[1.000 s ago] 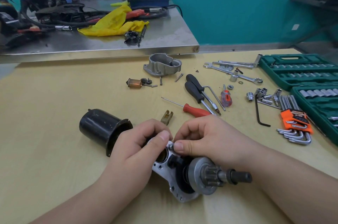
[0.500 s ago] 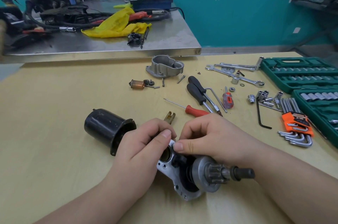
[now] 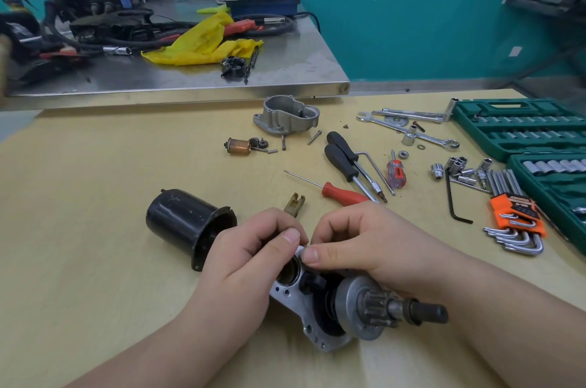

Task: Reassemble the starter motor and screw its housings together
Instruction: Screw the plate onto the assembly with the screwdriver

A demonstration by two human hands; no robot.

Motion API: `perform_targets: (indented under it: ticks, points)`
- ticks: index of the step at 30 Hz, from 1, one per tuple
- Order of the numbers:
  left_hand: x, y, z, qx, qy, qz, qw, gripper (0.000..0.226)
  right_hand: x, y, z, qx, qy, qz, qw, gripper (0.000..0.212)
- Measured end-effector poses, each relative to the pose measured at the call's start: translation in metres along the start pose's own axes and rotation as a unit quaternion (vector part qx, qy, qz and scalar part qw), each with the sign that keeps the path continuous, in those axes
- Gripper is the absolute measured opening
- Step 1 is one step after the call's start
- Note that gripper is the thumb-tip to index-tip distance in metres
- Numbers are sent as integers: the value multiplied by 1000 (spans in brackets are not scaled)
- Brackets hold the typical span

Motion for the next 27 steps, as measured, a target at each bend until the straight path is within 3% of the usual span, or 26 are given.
perform_targets:
  ticks: [10,27]
  points:
    - [7,-2,-1,-17,-47,-54,997,33,-6,-1,-5,35,40,15,998,13]
    - [-1,0,-2,-12,27,-16,999,33,-8,3,-5,11,19,-17,1000,14]
Point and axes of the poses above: each hand's wrist, its own y-axis towards the middle knuckle, its own z-axis out of the palm, x = y × z, the point moved 3 cm from there along y, towards the middle knuckle, and after that the axes turned 6 degrees about -x, right-handed, at the moved point
